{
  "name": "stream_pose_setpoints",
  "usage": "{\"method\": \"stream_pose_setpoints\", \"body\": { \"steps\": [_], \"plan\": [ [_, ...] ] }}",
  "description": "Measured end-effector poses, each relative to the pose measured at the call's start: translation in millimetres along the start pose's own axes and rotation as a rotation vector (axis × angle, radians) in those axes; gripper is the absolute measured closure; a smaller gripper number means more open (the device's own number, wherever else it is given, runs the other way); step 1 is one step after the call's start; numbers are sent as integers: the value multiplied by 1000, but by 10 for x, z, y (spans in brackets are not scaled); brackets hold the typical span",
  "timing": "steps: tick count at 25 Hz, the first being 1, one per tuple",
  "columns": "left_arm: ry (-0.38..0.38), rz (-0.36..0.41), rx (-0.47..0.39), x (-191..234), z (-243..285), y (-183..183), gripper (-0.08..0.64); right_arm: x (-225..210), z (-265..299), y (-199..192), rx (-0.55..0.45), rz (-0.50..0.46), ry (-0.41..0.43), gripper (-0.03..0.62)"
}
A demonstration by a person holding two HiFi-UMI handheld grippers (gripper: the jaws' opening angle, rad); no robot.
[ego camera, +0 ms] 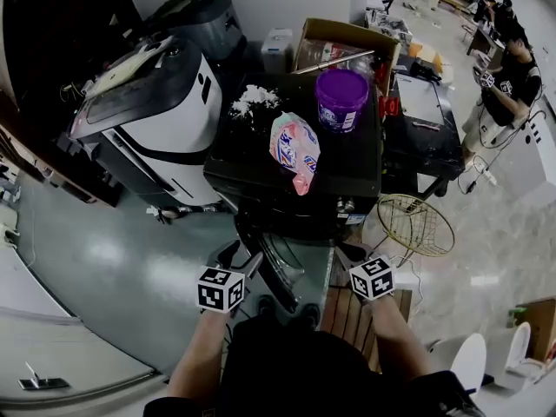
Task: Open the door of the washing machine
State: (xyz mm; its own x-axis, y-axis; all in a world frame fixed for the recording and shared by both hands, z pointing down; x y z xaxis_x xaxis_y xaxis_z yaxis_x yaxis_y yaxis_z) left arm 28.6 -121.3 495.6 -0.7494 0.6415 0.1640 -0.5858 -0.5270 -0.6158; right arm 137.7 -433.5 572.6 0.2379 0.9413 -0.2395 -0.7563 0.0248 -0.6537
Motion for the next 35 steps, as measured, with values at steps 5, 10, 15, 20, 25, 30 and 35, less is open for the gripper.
{"method": "stream_pose_setpoints", "body": {
  "steps": [5,10,15,20,25,30,35],
  "plan": [
    [10,-12,-41,101,-55,151,287,6,-130,239,-44,-29,-7,568],
    [14,13,-64,230,-127,267,288,28,-233,537,-118,-13,-27,577],
    [27,15,-85,458,-222,354,290,205,-224,842,-163,-35,-19,577],
    [34,25,-97,635,-306,441,290,368,-256,1084,-205,-66,-15,577],
    [60,144,-102,609,-393,578,290,464,-340,1221,-234,-77,-34,577],
    [46,229,-174,525,-479,858,296,579,-530,1368,-301,-107,-37,577],
    [60,270,-282,476,-618,1192,346,601,-769,1537,-369,-140,-86,577]
  ]
}}
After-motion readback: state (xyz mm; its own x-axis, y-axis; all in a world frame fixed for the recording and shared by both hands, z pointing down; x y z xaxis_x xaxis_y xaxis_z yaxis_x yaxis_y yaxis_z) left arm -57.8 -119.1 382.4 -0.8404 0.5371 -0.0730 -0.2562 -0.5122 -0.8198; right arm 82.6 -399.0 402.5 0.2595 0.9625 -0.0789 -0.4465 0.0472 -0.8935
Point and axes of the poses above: the fingertips, and each gripper's own axes: z forward along the fingers, x to its left, y out of its top, the point moved 10 cm from there along -z, backward along the fingers, and after that the axes turned 14 degrees about x, right-handed, at the moved point
